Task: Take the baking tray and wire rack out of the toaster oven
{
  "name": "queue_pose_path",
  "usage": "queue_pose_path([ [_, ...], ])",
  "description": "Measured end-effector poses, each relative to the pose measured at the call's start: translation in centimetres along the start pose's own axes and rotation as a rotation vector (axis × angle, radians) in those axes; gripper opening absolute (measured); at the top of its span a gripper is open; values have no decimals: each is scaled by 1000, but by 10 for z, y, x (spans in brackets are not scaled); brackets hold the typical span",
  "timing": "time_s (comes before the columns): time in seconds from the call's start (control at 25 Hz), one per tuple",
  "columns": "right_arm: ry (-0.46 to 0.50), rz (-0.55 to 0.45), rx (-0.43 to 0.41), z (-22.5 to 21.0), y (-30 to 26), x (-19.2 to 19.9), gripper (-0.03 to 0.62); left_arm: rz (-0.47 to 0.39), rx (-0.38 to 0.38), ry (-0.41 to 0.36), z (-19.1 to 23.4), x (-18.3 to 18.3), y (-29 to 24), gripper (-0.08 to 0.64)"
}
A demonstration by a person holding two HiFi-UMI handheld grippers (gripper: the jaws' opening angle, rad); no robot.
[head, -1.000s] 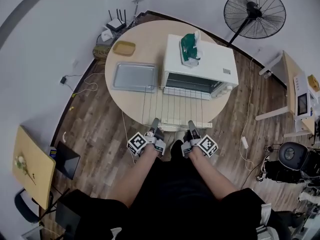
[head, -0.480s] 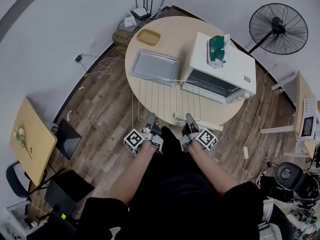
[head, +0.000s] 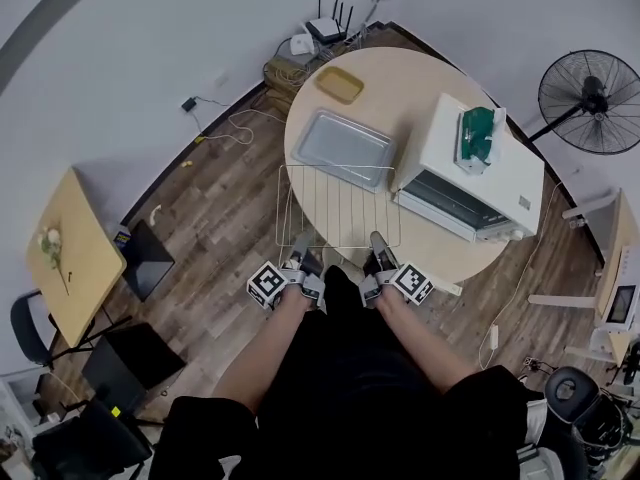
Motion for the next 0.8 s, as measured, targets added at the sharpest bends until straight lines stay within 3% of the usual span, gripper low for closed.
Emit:
queue_pose_path([
  [0.4,-50,31,38,-1,-72,-18,6,-6,-62,-12,11,-42,-59,20],
  [0.8,-124,-51,65,1,-123,-44,6,76,-95,-60,19,-77,-137,20],
])
Point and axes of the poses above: the fingertips, and each gripper's own axes: y backward along the fingers, z to its left, x out of its underside, the point moved 2 cm from there along y, backward along the fingers, and after that the axes turned 6 degrees about x, right-handed, at the moved point
